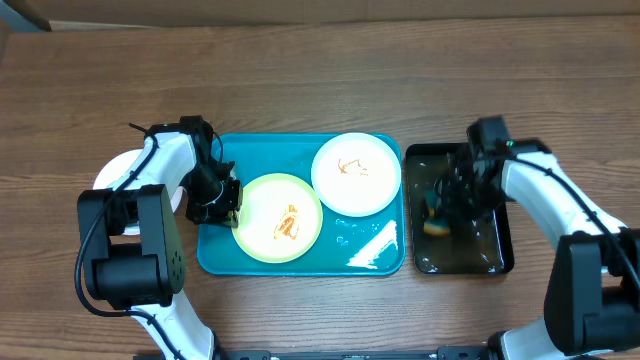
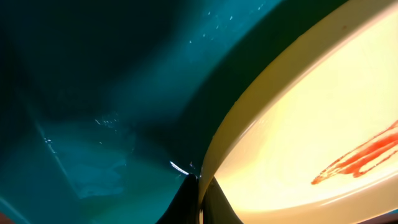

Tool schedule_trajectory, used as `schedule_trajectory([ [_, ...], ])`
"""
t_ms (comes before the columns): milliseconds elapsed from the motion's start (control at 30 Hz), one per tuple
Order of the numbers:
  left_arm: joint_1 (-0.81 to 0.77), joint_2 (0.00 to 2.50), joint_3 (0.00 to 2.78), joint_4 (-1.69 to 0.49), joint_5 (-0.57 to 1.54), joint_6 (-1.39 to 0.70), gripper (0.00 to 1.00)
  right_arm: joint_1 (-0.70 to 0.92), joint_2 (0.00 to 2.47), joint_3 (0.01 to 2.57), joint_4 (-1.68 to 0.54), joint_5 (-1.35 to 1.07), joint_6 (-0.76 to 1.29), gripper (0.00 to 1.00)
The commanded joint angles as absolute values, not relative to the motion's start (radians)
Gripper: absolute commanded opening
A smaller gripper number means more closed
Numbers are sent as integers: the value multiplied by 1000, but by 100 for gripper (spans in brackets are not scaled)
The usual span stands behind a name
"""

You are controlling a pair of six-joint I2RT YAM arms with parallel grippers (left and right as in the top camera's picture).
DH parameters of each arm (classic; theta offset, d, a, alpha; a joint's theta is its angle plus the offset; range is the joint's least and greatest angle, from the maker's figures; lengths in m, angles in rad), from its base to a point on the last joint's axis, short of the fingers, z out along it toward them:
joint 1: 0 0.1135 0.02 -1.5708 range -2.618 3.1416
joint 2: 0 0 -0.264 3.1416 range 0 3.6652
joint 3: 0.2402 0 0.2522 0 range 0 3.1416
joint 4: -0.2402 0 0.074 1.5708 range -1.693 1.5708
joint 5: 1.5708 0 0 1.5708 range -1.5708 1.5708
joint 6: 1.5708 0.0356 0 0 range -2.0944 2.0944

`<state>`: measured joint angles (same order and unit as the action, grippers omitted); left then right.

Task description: Clean dirty plates on tray and stack at the side

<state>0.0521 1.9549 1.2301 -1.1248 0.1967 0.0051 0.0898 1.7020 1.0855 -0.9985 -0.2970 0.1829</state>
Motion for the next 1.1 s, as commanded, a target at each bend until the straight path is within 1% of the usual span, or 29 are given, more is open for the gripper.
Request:
schedule_trajectory([
  [0,45,1974,1218,-1126,184,-9,4,133,1622,1242,-1040,-340,181,4],
  [133,45,1974,1218,-1126,185,-18,4,245,1611,1307,-1037,-369,174,4],
  [167,45,1974,1218,-1126,185,-27,4,326,1615,1306,-995,-384,175,4],
  [333,45,1974,1218,-1126,184,-27,4,525,1645,1306,-857,-377,187,4],
  [433,45,1974,1218,-1126,184,-27,4,670,1695,1306,-759,-292,272,4],
  [533,45,1974,1218,-1126,184,-30,4,752,1761,1306,-694,-270,321,4],
  [700,45,1974,1218,-1126,184,-30,4,839,1884,1306,-578,-270,389,4],
  [833,45,1974,1218,-1125,185,-31,4,883,1957,1306,-482,-271,398,4],
  [1067,45,1974,1218,-1125,185,-38,4,923,2048,1306,-454,-254,397,4],
])
